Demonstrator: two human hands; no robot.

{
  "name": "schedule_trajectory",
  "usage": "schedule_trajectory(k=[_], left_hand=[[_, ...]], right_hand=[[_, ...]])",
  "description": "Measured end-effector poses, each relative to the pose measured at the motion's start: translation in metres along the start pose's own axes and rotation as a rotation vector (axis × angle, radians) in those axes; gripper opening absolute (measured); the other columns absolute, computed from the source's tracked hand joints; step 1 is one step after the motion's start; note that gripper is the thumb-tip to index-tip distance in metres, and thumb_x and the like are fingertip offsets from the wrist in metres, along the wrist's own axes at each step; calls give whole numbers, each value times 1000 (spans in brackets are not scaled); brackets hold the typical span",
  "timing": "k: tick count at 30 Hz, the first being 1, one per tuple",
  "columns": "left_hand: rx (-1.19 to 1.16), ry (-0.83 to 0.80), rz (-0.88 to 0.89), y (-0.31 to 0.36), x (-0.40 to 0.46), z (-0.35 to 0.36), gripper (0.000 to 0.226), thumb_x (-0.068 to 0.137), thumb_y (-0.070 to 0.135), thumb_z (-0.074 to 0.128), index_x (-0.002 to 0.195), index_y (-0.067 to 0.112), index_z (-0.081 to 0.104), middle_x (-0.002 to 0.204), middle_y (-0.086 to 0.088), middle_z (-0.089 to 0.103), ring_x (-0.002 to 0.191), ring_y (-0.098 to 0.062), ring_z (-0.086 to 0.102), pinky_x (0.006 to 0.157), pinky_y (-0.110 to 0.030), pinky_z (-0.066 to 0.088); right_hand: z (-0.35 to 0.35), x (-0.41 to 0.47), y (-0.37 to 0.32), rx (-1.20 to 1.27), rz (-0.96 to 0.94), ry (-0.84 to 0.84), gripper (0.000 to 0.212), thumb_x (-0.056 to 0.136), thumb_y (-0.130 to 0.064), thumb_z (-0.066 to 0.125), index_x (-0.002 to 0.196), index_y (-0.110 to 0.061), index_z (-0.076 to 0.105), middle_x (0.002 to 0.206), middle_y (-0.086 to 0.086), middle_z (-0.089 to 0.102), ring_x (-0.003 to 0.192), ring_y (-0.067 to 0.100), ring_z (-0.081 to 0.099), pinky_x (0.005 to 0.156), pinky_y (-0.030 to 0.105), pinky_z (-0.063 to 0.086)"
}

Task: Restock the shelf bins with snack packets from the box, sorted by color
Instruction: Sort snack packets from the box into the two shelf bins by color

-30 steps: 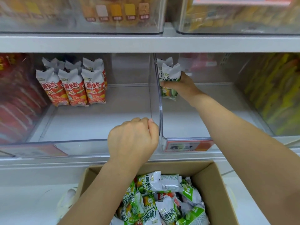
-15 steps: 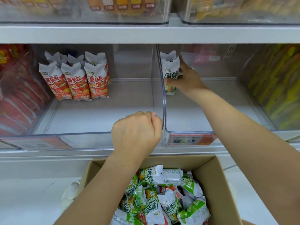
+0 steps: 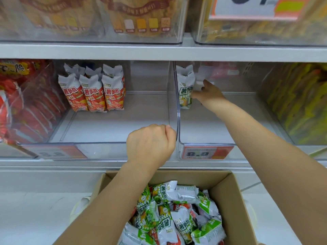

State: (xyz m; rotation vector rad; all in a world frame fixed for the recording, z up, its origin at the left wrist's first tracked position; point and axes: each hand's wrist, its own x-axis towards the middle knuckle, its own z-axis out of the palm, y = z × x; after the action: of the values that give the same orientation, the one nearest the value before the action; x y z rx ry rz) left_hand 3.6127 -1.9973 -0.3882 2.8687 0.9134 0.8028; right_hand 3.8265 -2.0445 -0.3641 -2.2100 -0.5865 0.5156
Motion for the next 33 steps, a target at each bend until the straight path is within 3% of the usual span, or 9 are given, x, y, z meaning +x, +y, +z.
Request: schedule_trajectory(k=[6, 9, 12, 16, 20, 22, 25, 28, 33], left_hand=[[-51, -178, -89, 7, -3, -17, 39, 100, 34, 30, 72, 18, 52, 83, -7, 64, 76, -31, 55, 59, -30, 29], [-235, -41, -20, 2, -12, -22, 40, 98, 35, 30, 93, 14, 65, 95, -7, 66, 94, -32, 57, 69, -35, 38], [-519, 106, -18, -4, -38, -27, 34, 96, 24, 38, 107, 12, 67, 106, -4, 67, 103, -23, 54, 88, -25, 35], [-630, 124, -56, -8, -121, -40, 29, 92, 13, 42, 106, 9, 67, 104, 5, 63, 101, -11, 50, 89, -14, 32], [-563, -311, -155, -22, -225, -18, 24, 95, 10, 47, 109, 14, 66, 103, 4, 64, 99, -12, 54, 84, -27, 45], [-544, -620, -179, -19, -261, -10, 27, 97, 12, 47, 119, 18, 61, 117, 0, 62, 105, -16, 57, 85, -25, 46], [-470, -995, -92, 1, -286, -2, 45, 97, 18, 47, 142, 19, 40, 136, -4, 46, 116, -21, 51, 92, -30, 42], [-350, -1156, -81, 10, -304, 12, 64, 95, 19, 51, 151, 19, 20, 149, -5, 32, 135, -23, 33, 101, -35, 37], [-110, -1216, -48, 0, -325, 24, 75, 89, 30, 64, 148, 12, 23, 146, -8, 32, 134, -25, 32, 107, -34, 34]], right_hand=[[-25, -83, 16, 56, -132, 196, 53, 91, -19, 58, 141, -17, 43, 135, 3, 54, 116, 21, 54, 86, 21, 37], [-31, -140, 29, 145, -246, 286, 40, 90, -11, 56, 129, -18, 54, 116, -6, 59, 91, 7, 57, 79, 14, 40], [-27, -197, 47, 246, -311, 301, 32, 90, -4, 54, 116, -23, 59, 106, -8, 63, 81, -4, 55, 71, 6, 40], [4, -268, 87, 302, -258, 201, 34, 91, 1, 55, 101, -32, 59, 96, -9, 65, 80, -8, 57, 74, 7, 43], [48, -312, 149, -92, 35, -171, 21, 93, -21, 58, 111, -31, 60, 111, -4, 65, 100, 9, 62, 76, 20, 45], [68, -327, 181, -321, 158, -387, 34, 94, -29, 56, 127, -21, 56, 121, 1, 62, 103, 15, 62, 76, 25, 46], [93, -345, 215, -459, 269, -512, 22, 94, -32, 51, 111, -19, 54, 99, 2, 61, 84, 16, 61, 64, 26, 43], [105, -352, 236, -609, 368, -584, 39, 94, -33, 50, 124, -9, 43, 116, 10, 57, 112, 29, 58, 80, 28, 46], [120, -365, 247, -703, 463, -564, 97, 91, -34, 61, 150, 1, -7, 149, 15, 35, 131, 25, 46, 103, 32, 42]])
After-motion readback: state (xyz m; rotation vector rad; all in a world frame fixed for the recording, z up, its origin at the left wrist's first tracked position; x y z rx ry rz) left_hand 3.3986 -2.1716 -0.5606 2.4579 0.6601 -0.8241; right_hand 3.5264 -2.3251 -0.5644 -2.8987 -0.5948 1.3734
